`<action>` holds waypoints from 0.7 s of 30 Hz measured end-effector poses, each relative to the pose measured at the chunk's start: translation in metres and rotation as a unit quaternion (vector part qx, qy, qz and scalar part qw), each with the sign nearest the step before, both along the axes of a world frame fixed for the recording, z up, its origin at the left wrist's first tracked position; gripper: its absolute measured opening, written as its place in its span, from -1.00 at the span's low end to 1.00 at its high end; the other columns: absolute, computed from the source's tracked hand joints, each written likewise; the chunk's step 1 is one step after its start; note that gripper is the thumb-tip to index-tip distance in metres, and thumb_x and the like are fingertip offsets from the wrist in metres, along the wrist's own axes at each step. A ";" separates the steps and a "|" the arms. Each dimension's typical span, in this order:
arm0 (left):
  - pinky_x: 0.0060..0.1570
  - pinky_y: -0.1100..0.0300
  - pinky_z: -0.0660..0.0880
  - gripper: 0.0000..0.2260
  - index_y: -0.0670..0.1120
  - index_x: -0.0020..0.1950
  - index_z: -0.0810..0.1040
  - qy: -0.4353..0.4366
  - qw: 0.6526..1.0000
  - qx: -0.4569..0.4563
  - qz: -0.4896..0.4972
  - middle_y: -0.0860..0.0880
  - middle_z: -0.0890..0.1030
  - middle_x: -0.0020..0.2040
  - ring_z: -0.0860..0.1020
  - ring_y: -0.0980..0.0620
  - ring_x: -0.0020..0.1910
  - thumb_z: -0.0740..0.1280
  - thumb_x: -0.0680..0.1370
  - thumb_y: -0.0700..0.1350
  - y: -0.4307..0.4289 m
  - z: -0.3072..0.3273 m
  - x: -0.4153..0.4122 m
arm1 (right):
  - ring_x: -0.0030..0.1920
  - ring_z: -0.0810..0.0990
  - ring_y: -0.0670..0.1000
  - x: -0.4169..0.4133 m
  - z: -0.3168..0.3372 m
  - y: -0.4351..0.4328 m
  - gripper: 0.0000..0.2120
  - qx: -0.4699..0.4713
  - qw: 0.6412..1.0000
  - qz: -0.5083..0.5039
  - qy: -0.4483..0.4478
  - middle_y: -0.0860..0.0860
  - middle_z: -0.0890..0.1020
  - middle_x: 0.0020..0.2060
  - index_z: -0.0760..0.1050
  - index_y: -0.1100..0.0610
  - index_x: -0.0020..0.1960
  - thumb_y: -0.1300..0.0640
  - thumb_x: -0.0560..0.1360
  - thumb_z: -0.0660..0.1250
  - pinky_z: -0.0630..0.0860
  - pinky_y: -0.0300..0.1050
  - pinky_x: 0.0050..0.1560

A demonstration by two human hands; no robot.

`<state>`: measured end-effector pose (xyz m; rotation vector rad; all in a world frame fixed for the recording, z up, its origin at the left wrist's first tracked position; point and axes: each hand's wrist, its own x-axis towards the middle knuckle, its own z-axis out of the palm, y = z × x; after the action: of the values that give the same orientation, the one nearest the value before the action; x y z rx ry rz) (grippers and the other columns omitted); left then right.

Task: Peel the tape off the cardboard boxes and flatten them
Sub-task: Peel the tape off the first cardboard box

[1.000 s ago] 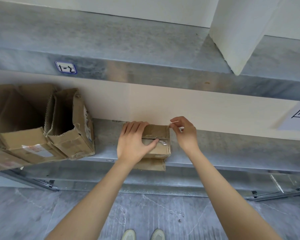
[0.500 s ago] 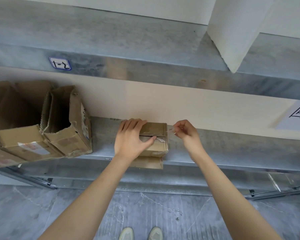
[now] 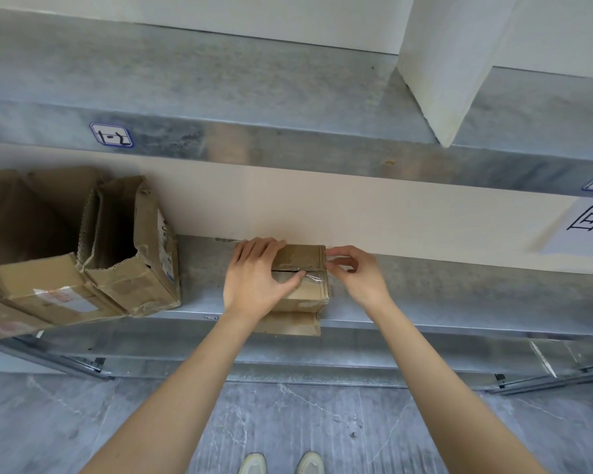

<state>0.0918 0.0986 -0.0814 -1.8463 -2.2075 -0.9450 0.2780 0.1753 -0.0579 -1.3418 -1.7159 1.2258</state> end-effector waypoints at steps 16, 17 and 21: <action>0.28 0.04 0.41 -0.49 -0.02 0.18 0.62 -0.006 1.000 -0.007 0.000 0.06 0.61 0.09 0.54 0.01 0.11 0.39 0.38 0.29 0.000 0.001 0.000 | -0.11 0.59 -0.11 0.006 0.009 0.003 -0.74 0.133 0.976 0.072 -0.157 -0.11 0.64 -0.12 0.66 0.08 0.11 0.24 0.43 0.47 0.27 -0.62 -0.05; 0.29 0.05 0.40 -0.49 -0.02 0.18 0.62 -0.005 1.000 -0.006 0.000 0.06 0.62 0.09 0.54 0.01 0.11 0.39 0.38 0.29 -0.001 0.001 0.000 | -0.10 0.59 -0.11 0.007 0.011 0.004 -0.73 0.131 0.973 0.085 -0.168 -0.09 0.66 -0.07 0.66 0.08 0.12 0.22 0.43 0.49 0.26 -0.63 -0.04; 0.29 0.05 0.40 -0.48 -0.02 0.18 0.62 -0.004 1.000 -0.006 0.002 0.05 0.62 0.09 0.54 0.01 0.11 0.40 0.38 0.29 -0.001 0.001 0.001 | -0.16 0.57 -0.11 0.007 0.019 0.009 -0.65 0.136 0.958 0.140 -0.212 -0.04 0.64 0.17 0.63 0.12 0.18 0.17 0.41 0.53 0.30 -0.55 -0.03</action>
<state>0.0925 0.0977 -0.0808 -1.8466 -2.2242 -0.9422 0.2855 0.1846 -0.0391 -1.2870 -2.3457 0.8355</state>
